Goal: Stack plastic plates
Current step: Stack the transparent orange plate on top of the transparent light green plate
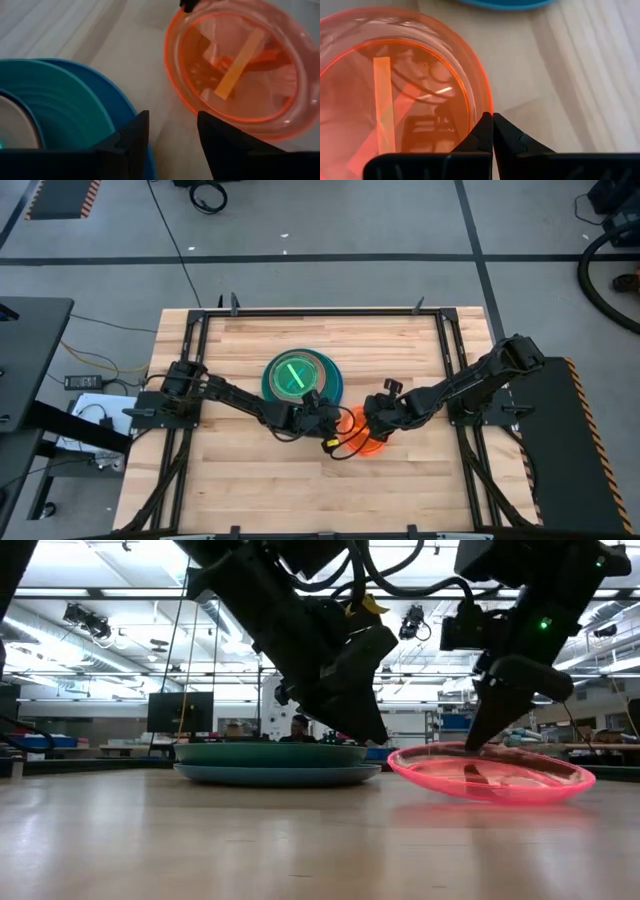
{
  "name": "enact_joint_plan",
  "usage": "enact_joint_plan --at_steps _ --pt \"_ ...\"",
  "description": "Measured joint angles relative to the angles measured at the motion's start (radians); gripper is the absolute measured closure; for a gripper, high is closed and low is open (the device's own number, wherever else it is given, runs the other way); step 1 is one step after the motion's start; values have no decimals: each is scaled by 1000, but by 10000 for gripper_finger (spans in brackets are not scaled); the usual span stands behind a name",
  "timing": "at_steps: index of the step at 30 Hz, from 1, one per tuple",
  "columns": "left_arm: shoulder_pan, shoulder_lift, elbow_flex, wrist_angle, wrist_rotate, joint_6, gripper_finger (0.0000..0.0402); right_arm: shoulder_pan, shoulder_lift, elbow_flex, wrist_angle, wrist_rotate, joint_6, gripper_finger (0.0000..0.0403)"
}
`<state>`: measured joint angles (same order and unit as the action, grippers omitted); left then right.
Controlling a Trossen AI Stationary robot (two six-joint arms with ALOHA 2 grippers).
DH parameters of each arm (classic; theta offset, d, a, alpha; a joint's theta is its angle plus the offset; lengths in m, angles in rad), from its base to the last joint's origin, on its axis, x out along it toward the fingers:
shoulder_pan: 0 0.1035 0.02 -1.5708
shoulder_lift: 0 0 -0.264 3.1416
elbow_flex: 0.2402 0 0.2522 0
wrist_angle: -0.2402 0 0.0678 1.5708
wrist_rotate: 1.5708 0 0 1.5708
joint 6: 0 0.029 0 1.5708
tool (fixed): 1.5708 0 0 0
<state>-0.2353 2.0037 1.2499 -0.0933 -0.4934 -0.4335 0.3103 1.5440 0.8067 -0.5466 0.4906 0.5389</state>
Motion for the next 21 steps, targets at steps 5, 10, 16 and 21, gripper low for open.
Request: enact_joint_plan --at_steps 5,10,16,21 --pt "0 0 0 0 0 0 225 0 0 -35 53 -20 6 394" --pt "0 0 0 1 19 0 225 -5 0 -63 76 -25 8 385" --pt "0 0 0 1 43 1 225 -14 0 -62 76 -24 -2 363" --pt "0 0 0 0 49 2 225 -27 0 -61 78 -40 -24 364"
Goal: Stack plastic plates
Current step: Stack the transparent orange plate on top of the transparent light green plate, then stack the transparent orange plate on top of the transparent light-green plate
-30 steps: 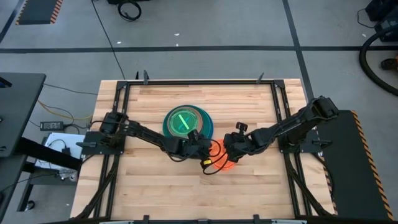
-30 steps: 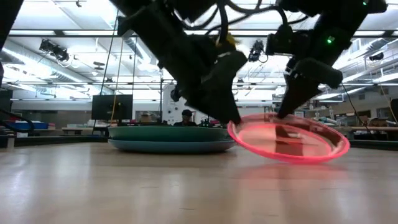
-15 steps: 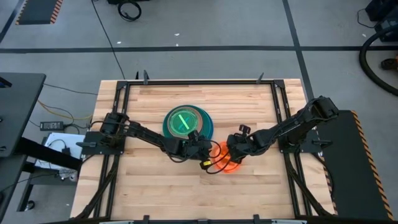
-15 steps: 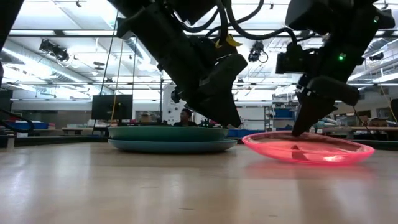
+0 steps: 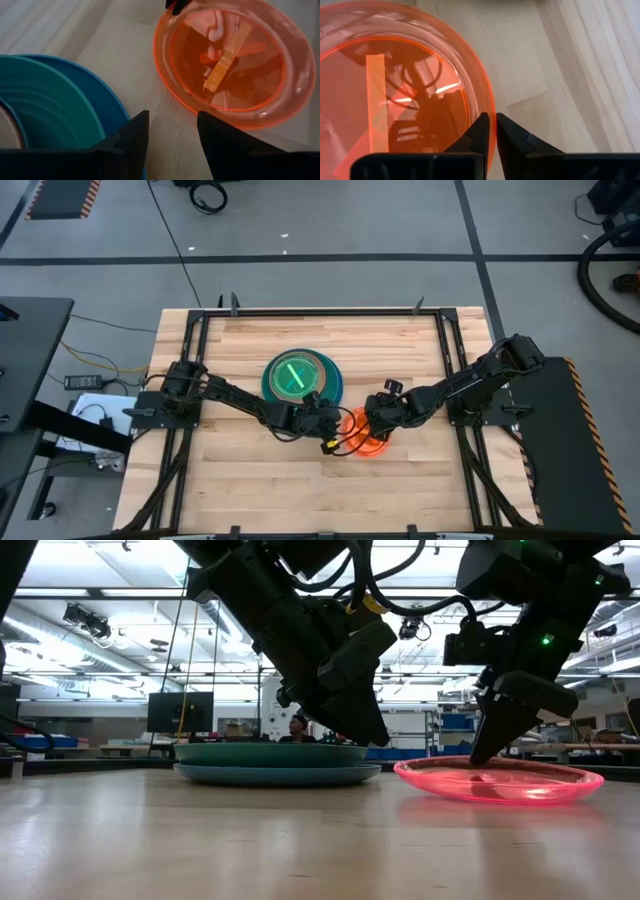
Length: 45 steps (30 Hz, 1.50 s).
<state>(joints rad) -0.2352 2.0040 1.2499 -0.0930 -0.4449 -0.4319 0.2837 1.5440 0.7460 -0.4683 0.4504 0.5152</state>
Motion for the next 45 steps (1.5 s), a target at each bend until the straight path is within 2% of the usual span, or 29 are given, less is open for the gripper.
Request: enact_joint_plan --at_steps 11,20,27,33,39,45 --pt "0 0 0 27 68 -5 225 -35 -5 0 36 -61 8 374" --pt "28 0 0 31 30 -109 225 -58 -11 1 113 -85 163 373" --pt "36 0 3 43 28 -93 225 -35 -11 1 138 -81 89 370" --pt "6 13 35 34 32 -44 225 -5 -9 -6 153 -52 54 333" --pt "-51 12 42 42 50 98 225 30 -12 -10 142 -37 25 275" --pt "-87 12 42 39 91 87 225 79 -48 -10 113 26 5 233"
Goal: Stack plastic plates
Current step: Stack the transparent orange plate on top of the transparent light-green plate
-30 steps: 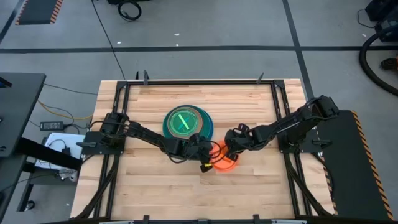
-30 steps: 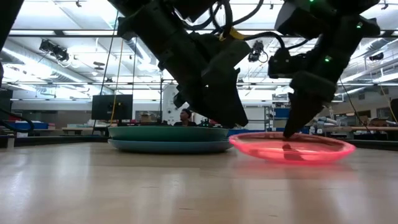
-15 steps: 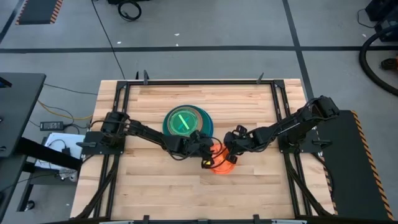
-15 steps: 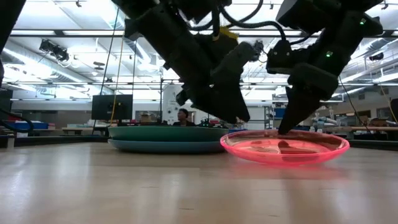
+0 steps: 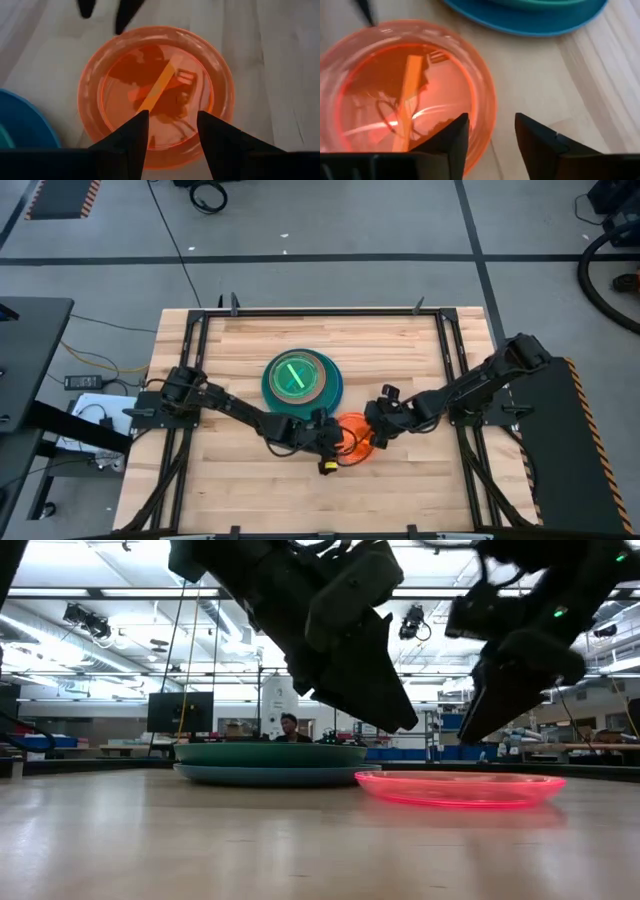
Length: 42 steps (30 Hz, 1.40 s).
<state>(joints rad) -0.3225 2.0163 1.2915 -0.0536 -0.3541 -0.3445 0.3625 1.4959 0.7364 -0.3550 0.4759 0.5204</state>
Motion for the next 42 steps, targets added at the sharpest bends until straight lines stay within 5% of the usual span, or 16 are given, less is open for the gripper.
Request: enact_joint_plan --at_steps 14,26,42 --pt "2 0 25 10 41 41 226 74 -44 -15 -88 -24 -86 197" --pt "70 54 85 -10 108 98 226 100 -229 -194 0 -122 45 197" --pt "123 163 86 39 191 363 226 104 -27 -226 197 -126 -24 198"
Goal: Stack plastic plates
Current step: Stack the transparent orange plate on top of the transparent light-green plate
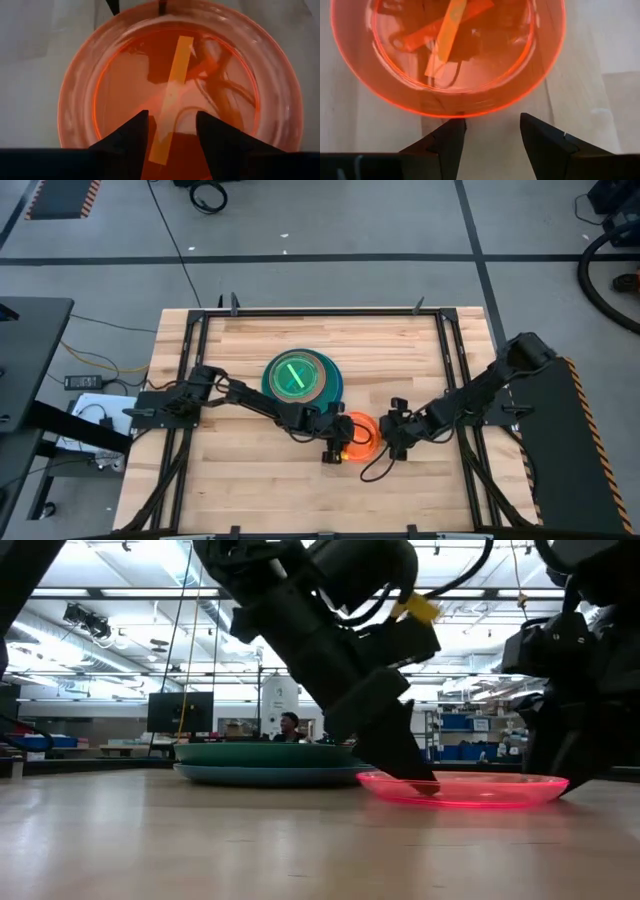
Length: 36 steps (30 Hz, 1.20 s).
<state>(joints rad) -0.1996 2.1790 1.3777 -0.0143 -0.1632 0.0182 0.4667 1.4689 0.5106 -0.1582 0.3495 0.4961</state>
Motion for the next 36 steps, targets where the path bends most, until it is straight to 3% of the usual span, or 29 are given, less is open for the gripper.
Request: enact_joint_plan --at_steps 19,29,36 --pt "40 15 -3 129 -109 57 226 5 -47 -2 90 -18 -17 198" --pt "33 17 -3 128 -107 55 226 -13 -64 1 -44 -79 72 204" --pt "41 17 -3 128 -106 76 226 -12 -139 1 -163 -46 104 210"
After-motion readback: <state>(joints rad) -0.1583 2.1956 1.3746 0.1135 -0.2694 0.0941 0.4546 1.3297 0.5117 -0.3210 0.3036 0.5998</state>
